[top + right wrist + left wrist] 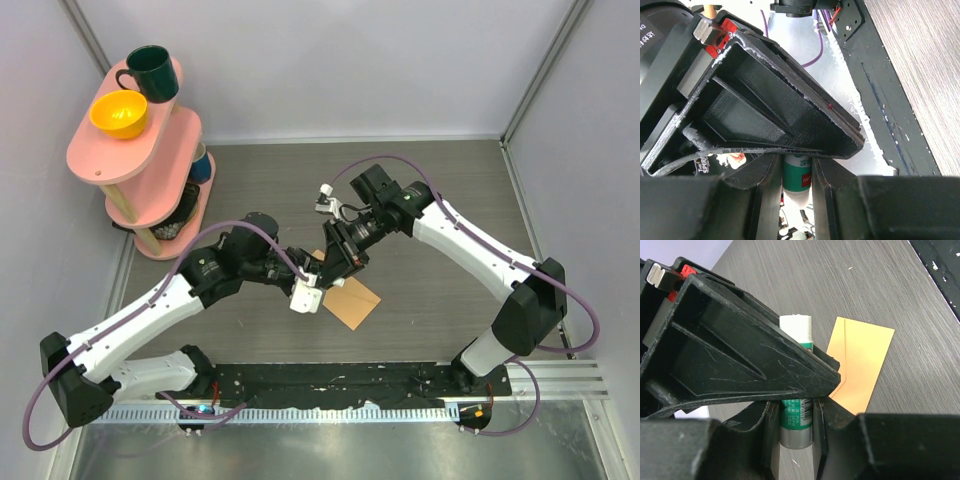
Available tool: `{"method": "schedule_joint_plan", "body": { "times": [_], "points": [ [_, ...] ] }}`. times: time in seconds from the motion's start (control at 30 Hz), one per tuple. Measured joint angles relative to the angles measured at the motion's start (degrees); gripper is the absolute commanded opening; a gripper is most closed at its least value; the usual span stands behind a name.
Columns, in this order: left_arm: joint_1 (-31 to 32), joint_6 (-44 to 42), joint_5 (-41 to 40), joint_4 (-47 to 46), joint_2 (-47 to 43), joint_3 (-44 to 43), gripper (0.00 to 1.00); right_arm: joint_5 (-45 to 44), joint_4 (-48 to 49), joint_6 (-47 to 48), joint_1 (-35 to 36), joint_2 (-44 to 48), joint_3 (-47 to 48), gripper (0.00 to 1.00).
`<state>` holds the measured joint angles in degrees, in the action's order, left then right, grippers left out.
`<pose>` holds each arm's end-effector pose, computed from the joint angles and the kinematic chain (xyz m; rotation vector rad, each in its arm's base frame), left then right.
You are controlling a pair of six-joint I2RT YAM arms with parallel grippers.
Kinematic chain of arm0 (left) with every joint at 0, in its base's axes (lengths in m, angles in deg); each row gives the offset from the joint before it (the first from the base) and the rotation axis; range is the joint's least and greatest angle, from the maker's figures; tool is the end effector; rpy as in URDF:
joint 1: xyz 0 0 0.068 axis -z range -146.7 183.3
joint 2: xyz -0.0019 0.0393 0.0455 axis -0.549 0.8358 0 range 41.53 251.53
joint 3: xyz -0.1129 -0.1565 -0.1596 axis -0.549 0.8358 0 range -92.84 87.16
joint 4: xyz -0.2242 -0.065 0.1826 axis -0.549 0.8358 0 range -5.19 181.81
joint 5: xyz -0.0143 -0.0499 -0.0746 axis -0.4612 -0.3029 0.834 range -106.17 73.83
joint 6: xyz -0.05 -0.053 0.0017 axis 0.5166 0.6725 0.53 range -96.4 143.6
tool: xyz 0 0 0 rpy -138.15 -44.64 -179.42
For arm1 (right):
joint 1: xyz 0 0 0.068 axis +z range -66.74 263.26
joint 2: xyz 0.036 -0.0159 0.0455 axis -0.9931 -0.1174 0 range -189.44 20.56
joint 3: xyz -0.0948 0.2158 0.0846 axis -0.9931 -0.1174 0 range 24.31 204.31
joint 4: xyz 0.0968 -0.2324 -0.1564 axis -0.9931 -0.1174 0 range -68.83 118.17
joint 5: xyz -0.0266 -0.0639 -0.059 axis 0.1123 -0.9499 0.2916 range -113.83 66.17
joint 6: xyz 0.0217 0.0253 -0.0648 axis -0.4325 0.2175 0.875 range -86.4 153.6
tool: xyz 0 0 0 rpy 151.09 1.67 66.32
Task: Place the letter into the envelope and seal it
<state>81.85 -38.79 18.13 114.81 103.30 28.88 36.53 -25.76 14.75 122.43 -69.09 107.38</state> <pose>0.1695 -0.2435 0.2999 1.8845 0.8833 -0.4960 0.2433 0.2662 0.2911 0.8361 -2.4472 -1.6262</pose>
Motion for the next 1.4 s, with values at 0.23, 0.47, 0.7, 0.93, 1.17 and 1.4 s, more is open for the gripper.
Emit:
{"method": "schedule_joint_plan", "body": {
  "times": [0.23, 0.47, 0.7, 0.93, 1.17, 1.4],
  "points": [
    [0.57, 3.80, -1.49, 0.02, 0.09, -0.33, 0.00, 0.04, -0.04, 0.11, -0.09, 0.00, -0.13, 0.51],
    [-0.42, 17.14, -0.52, -0.85, -0.66, 0.28, 0.00, -5.29, -0.55, 4.24, -7.58, -0.02, 5.33, 0.68],
    [-4.96, 41.18, 6.01, -8.13, -4.17, 5.42, 0.00, -23.32, -1.75, 14.05, -22.36, -0.96, 13.92, 0.87],
    [-12.00, 65.51, 9.42, -17.79, -5.42, 11.17, 0.00, -42.10, -1.11, 26.12, -30.05, -2.93, 12.41, 0.91],
    [-15.87, 76.17, 9.79, -24.39, -6.23, 12.46, 0.00, -49.42, 3.72, 34.73, -36.39, -8.76, 6.05, 0.90],
    [-15.96, 79.76, 9.66, -28.17, -6.54, 13.20, 0.00, -52.00, 7.82, 39.45, -36.50, -11.87, 1.46, 0.69]
  ]
}}
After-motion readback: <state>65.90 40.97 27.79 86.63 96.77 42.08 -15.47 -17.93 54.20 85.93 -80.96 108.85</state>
